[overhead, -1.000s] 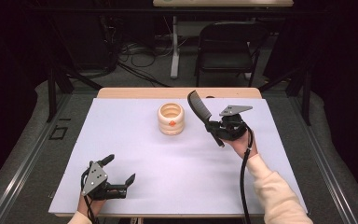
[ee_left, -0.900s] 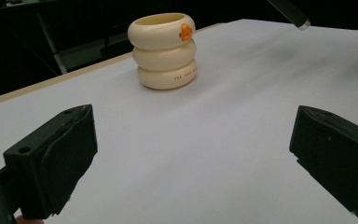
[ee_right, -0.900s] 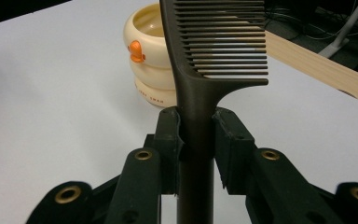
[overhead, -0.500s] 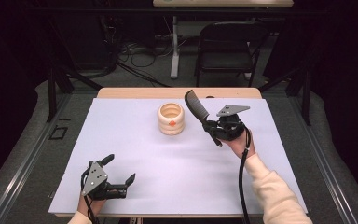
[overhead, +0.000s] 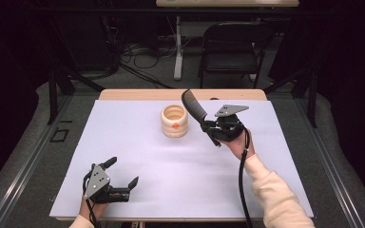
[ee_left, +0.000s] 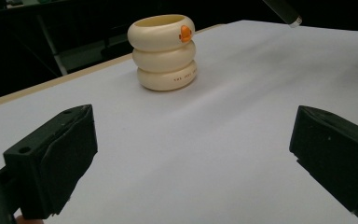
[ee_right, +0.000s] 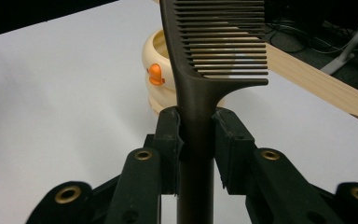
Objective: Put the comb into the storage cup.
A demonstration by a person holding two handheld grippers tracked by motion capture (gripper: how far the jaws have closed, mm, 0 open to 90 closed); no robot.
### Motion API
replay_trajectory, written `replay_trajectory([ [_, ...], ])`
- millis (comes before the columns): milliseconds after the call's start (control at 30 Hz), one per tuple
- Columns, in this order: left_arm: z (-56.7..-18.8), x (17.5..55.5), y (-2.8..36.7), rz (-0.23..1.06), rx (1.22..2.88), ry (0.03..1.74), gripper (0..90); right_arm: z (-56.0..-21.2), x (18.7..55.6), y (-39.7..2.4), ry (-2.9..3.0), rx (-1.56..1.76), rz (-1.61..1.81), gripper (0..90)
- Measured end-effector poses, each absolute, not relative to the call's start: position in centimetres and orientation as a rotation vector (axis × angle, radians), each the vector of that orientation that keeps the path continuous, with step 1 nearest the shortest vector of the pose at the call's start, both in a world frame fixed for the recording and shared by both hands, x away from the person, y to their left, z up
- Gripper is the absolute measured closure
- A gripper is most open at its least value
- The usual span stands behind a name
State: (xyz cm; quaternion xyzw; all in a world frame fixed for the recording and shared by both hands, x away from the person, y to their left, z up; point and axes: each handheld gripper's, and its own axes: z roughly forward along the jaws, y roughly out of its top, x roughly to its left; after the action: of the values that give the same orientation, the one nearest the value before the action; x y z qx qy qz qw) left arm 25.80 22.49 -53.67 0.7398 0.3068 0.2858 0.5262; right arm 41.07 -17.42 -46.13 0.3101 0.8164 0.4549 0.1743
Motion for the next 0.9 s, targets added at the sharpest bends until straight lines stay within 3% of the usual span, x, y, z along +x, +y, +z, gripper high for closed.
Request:
replay_trajectory([
  [900,-53.7,25.9,22.4,0.676,1.766,0.738,0.7,-45.8,41.9,-16.1,2.286,0.866,1.32,72.3],
])
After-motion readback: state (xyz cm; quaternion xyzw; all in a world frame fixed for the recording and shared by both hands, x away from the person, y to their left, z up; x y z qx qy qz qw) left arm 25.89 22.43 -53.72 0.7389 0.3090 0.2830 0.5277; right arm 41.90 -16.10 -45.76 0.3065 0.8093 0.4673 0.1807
